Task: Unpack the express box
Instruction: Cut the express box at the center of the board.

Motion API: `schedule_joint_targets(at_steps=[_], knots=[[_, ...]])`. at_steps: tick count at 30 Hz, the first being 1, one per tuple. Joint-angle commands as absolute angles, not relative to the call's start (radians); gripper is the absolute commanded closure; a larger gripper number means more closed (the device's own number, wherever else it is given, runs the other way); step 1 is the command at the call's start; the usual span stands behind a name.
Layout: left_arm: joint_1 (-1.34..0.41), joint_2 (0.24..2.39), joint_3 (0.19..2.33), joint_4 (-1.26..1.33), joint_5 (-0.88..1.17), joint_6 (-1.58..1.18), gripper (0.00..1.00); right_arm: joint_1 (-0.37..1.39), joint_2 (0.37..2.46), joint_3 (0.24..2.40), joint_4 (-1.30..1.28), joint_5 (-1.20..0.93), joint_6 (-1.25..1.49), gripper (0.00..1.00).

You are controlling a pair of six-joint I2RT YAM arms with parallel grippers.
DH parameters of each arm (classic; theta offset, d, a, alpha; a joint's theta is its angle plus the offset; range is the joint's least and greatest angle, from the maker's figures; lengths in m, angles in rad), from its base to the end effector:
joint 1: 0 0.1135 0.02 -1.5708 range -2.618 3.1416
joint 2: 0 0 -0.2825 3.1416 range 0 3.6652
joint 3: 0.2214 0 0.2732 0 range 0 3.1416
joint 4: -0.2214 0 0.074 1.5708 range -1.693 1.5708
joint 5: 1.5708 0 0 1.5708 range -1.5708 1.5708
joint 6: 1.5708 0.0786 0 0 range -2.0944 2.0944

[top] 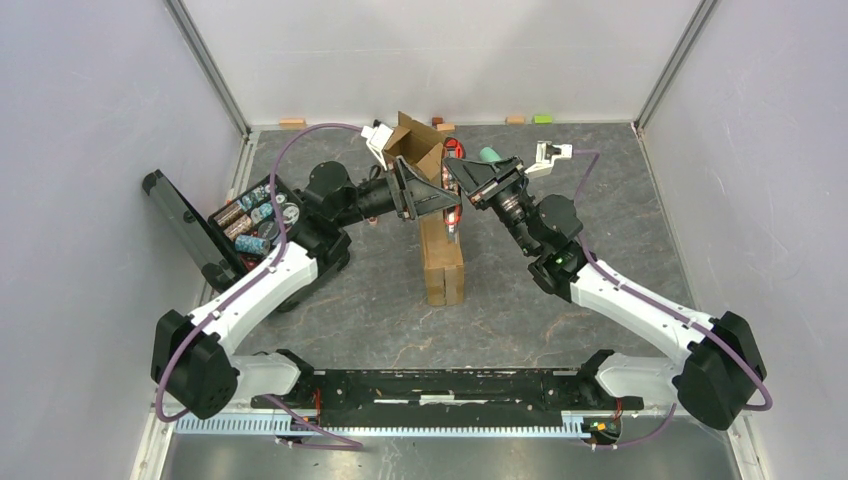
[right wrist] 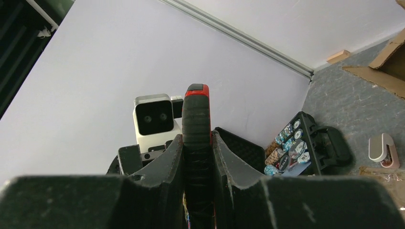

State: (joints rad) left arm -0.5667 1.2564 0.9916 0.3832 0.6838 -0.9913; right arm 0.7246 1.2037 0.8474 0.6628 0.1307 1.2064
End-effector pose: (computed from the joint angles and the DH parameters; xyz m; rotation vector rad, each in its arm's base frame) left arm 0.2598 -0.2242 0.3862 0.2941 1.7252 -1.6965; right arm 0.2570 0.2138 0.3863 0.4660 1.3604 1.5548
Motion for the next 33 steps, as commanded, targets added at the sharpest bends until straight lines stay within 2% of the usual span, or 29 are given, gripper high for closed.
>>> schedule_joint_targets(at_steps=[1, 9, 12, 14, 15, 16, 18, 20, 21, 24, 28, 33], knots=[[-0.580, 1.270, 1.010, 0.451, 0.761, -1.041, 0.34, 0.721, 1.186, 0.840, 0.752, 0.144, 1.228, 1.00], [-0.608, 1.290, 1.025, 0.404, 0.759, -1.025, 0.43, 0.719, 1.189, 0.845, 0.752, 0.140, 1.228, 1.00], [-0.608, 1.291, 1.024, 0.427, 0.751, -1.035, 0.66, 0.719, 1.187, 0.838, 0.748, 0.125, 1.218, 1.00], [-0.606, 1.287, 1.030, 0.425, 0.757, -1.027, 0.85, 0.719, 1.179, 0.838, 0.721, 0.113, 1.194, 1.00], [-0.602, 1.284, 1.039, 0.410, 0.769, -1.007, 0.93, 0.717, 1.171, 0.838, 0.702, 0.104, 1.178, 0.95], [-0.594, 1.280, 1.050, 0.376, 0.786, -0.975, 0.97, 0.714, 1.161, 0.838, 0.682, 0.088, 1.157, 0.80], [-0.567, 1.264, 1.081, 0.297, 0.833, -0.900, 0.98, 0.701, 1.139, 0.847, 0.626, 0.044, 1.098, 0.47], [-0.532, 1.259, 1.114, 0.255, 0.930, -0.842, 0.98, 0.688, 1.111, 0.861, 0.566, 0.004, 1.017, 0.23], [-0.522, 1.259, 1.133, 0.225, 0.987, -0.813, 0.98, 0.684, 1.092, 0.870, 0.533, -0.039, 0.969, 0.03], [-0.518, 1.261, 1.192, 0.083, 1.097, -0.664, 0.98, 0.667, 1.044, 0.903, 0.420, -0.110, 0.842, 0.02], [-0.529, 1.277, 1.209, 0.086, 1.235, -0.630, 0.98, 0.627, 1.029, 0.955, 0.324, -0.276, 0.752, 0.02], [-0.550, 1.314, 1.244, 0.008, 1.286, -0.545, 0.98, 0.612, 1.072, 1.036, 0.300, -0.502, 0.695, 0.01]])
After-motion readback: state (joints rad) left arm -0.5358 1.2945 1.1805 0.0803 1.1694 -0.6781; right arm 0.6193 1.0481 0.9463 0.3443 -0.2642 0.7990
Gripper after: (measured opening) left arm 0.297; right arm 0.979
